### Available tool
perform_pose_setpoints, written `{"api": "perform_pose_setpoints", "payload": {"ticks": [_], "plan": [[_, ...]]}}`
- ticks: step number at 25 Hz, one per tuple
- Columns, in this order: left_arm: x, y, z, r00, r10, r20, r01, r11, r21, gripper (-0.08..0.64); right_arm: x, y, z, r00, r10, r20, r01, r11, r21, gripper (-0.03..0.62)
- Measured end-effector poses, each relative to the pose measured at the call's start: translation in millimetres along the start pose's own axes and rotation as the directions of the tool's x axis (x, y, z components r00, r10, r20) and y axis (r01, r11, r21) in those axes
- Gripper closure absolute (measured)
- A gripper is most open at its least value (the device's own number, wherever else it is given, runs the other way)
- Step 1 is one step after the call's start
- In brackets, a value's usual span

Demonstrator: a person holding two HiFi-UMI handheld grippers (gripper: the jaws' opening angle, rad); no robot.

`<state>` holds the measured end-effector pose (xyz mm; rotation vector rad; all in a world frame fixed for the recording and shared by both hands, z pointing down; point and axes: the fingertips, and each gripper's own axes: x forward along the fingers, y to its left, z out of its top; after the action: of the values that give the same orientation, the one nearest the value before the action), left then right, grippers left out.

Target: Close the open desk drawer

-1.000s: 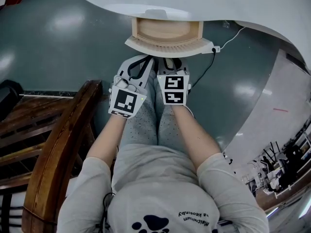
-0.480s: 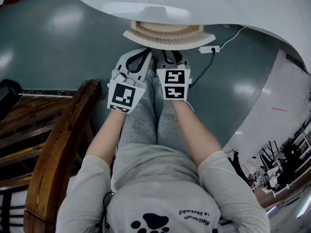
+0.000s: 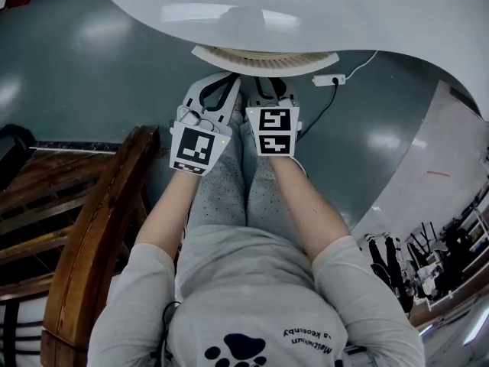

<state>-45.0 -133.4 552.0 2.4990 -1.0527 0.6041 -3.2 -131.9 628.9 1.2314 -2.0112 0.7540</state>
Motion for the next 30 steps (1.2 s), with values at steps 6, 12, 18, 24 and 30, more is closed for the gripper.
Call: {"api": "perform_pose_setpoints", "payload": {"ticks": [6, 12, 18, 24, 30], "plan": [[10, 5, 8, 1.0, 0.001, 0.002, -0.001, 1.0, -0.001, 0.554, 4, -6, 10, 1.0, 0.004, 0.003, -0.004, 1.0, 0.001, 0.485], [16, 10, 12, 1.0, 0.003, 0.004, -0.002, 1.0, -0.006, 0.554, 11, -13, 23, 1.0, 0.003, 0.013, -0.003, 1.0, 0.003, 0.485], [20, 20, 17, 1.0, 0.01, 0.011, -0.009, 1.0, -0.014, 0.554, 18, -16, 35, 1.0, -0.003, 0.024, 0.003, 1.0, -0.002, 0.485], [29, 27, 22, 1.0, 0.011, 0.018, -0.011, 1.0, -0.016, 0.554, 24, -23, 45, 0.999, -0.008, 0.035, 0.008, 1.0, -0.005, 0.485], [33, 35, 27, 1.0, 0.016, 0.021, -0.015, 1.0, -0.015, 0.554, 31, -29, 59, 0.999, -0.016, 0.052, 0.017, 1.0, -0.008, 0.485]]}}
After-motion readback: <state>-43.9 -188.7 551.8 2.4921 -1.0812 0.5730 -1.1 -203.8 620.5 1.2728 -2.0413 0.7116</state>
